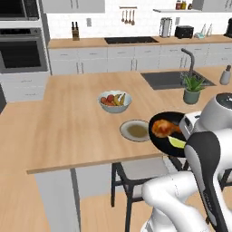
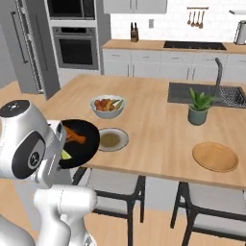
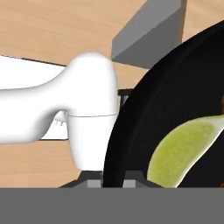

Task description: Pick the chicken drumstick and lemon wedge from their plates and place them in the bowl. Then put the bowl in the fridge.

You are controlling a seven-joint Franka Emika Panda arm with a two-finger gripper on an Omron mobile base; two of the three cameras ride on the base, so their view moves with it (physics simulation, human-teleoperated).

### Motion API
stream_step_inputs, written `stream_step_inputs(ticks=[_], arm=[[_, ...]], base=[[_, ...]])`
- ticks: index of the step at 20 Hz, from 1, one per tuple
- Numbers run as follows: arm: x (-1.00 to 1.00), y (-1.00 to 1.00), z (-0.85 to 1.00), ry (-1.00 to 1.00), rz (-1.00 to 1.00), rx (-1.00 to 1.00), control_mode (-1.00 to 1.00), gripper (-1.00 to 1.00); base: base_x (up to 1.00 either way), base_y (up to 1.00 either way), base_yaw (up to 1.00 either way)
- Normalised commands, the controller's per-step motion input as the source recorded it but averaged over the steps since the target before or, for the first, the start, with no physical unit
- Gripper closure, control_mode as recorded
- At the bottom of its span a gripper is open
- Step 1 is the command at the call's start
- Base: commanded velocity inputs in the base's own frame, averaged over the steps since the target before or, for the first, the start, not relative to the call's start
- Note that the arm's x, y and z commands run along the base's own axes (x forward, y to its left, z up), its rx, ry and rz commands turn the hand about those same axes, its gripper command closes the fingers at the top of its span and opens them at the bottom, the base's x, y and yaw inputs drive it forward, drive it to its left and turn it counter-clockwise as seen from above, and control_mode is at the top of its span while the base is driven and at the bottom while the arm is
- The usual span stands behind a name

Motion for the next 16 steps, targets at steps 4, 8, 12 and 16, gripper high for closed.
stream_step_inputs(ticks=[4, 8, 12, 16], arm=[[0.00, 0.00, 0.00, 0.00, 0.00, 0.00, 1.00, 1.00], [0.00, 0.00, 0.00, 0.00, 0.00, 0.00, 1.00, 1.00], [0.00, 0.00, 0.00, 0.00, 0.00, 0.00, 1.00, 1.00], [0.00, 0.00, 0.00, 0.00, 0.00, 0.00, 1.00, 1.00]], base=[[-0.85, 1.00, -0.02], [-0.04, 1.00, 0.00], [0.07, 1.00, 0.00], [0.03, 1.00, 0.00]])
